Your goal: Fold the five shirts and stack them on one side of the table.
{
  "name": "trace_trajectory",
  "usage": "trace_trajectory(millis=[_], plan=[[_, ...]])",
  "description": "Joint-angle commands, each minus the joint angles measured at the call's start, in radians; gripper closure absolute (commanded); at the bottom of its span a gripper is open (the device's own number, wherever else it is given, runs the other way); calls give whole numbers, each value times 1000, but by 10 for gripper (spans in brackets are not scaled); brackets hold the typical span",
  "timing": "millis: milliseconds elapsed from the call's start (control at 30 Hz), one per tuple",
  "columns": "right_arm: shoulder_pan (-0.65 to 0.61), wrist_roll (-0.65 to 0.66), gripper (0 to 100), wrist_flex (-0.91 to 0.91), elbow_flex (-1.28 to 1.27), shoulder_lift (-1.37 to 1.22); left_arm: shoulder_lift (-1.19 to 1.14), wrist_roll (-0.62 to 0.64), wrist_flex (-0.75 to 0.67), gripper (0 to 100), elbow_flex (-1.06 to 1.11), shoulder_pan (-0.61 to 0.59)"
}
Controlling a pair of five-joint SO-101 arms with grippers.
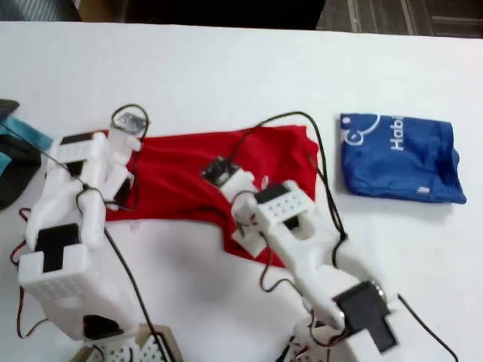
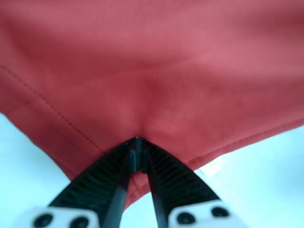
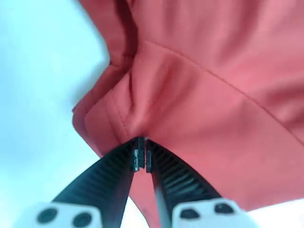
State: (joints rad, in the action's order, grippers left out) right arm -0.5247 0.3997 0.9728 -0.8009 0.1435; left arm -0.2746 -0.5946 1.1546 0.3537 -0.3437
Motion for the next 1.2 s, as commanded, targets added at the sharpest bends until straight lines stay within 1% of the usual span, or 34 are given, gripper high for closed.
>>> trace_trajectory(millis=[0,100,233,267,333,533,667,933,1033,1100,1167], plan=[[59,3,974,13,-2,82,-2,8,-20,973,2,-17],[73,35,959,85,3,131,-2,6,-20,973,2,-17],[35,127,812,208,-6,223,-2,6,-20,973,2,-17],[19,166,786,226,-14,242,-2,6,-20,973,2,-17],[-15,222,770,249,-37,255,-2,6,-20,973,2,-17],[-110,230,769,259,-72,229,-2,6,-20,973,2,-17],[-142,236,769,196,-72,173,-2,6,-20,973,2,-17],[-128,238,772,70,-66,-51,-2,6,-20,973,5,-17],[-111,230,776,70,-49,-82,-2,6,-20,973,5,-17],[-84,229,824,71,-41,-81,-2,6,-20,973,5,-17],[-47,232,927,68,-31,-77,-2,6,-20,973,7,-17]])
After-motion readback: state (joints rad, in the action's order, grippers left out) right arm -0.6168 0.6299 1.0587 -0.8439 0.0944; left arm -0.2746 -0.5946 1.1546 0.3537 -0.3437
